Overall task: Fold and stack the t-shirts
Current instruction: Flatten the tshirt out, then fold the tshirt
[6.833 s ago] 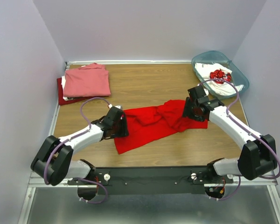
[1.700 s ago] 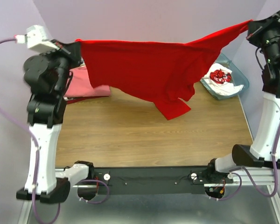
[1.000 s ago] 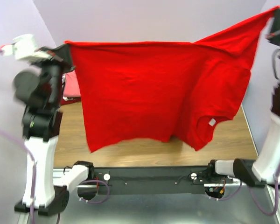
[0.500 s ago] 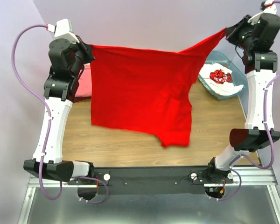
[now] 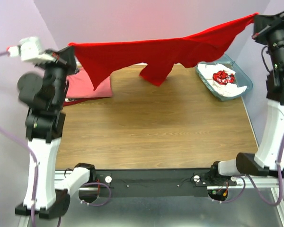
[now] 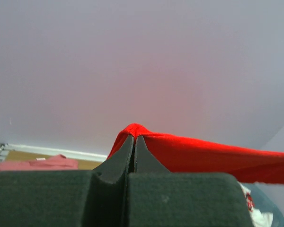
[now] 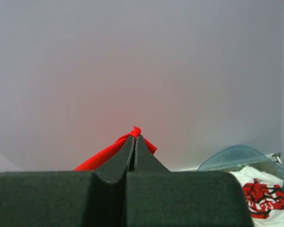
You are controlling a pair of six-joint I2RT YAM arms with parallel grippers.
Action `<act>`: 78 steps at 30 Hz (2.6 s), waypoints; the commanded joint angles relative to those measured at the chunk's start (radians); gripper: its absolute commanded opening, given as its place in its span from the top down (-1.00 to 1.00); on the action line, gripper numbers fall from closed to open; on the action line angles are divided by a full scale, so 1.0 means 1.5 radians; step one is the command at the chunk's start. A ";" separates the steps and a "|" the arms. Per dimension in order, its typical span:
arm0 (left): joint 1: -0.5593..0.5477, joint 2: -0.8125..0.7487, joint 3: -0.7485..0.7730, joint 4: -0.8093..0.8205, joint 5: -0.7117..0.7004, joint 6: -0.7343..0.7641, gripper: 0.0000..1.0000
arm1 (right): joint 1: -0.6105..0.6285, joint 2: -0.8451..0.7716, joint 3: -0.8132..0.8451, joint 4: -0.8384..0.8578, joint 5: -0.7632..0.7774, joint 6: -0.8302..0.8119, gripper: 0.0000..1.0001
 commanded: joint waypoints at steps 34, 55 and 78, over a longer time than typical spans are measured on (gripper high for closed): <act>0.039 0.183 -0.229 0.285 -0.264 0.085 0.87 | 0.032 0.244 -0.127 0.218 0.026 0.032 0.99; 0.008 0.199 -0.393 0.083 -0.077 -0.028 -0.89 | 0.158 0.275 -0.427 0.145 -0.002 -0.045 -1.00; -0.125 0.196 -0.565 -0.149 -0.121 -0.213 -0.87 | 0.324 0.217 -0.688 0.179 0.019 0.077 -1.00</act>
